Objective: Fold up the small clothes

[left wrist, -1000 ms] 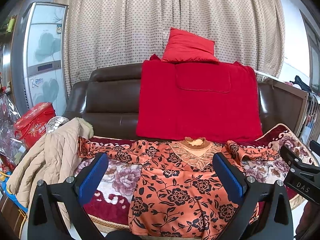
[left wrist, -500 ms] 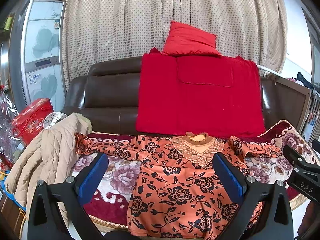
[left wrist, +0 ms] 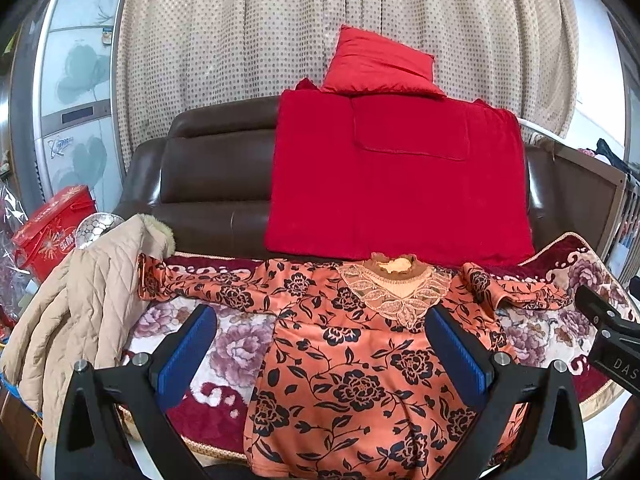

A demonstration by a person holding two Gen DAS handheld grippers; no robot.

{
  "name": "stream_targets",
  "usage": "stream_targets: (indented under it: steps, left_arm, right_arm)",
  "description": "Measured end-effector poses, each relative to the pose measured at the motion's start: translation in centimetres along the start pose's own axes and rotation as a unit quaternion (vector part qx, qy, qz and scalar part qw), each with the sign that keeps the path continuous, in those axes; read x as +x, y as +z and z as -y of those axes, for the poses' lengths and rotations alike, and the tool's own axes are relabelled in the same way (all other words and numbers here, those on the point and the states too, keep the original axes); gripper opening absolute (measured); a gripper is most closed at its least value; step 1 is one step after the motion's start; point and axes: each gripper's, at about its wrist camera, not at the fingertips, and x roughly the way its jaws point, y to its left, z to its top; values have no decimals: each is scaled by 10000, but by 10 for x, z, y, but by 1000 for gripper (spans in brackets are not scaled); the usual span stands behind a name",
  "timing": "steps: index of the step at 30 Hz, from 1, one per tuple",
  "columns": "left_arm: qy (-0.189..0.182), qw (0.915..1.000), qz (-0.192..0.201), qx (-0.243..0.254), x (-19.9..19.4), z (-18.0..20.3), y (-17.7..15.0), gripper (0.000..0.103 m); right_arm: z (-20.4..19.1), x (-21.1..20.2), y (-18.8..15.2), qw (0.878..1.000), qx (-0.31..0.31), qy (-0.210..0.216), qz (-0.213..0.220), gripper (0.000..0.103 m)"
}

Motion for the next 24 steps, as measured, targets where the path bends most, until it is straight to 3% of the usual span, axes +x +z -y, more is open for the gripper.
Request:
stream_targets:
  steps: [8, 24]
  left_arm:
    - [-54, 10000, 49, 31, -2, 3, 3, 103]
    - [-171, 9996, 198, 98, -28, 4, -3, 103]
  right_arm:
    - [1, 5, 1, 9996, -190, -86, -204, 103]
    - [9, -28, 6, 9999, -134, -71, 0, 103]
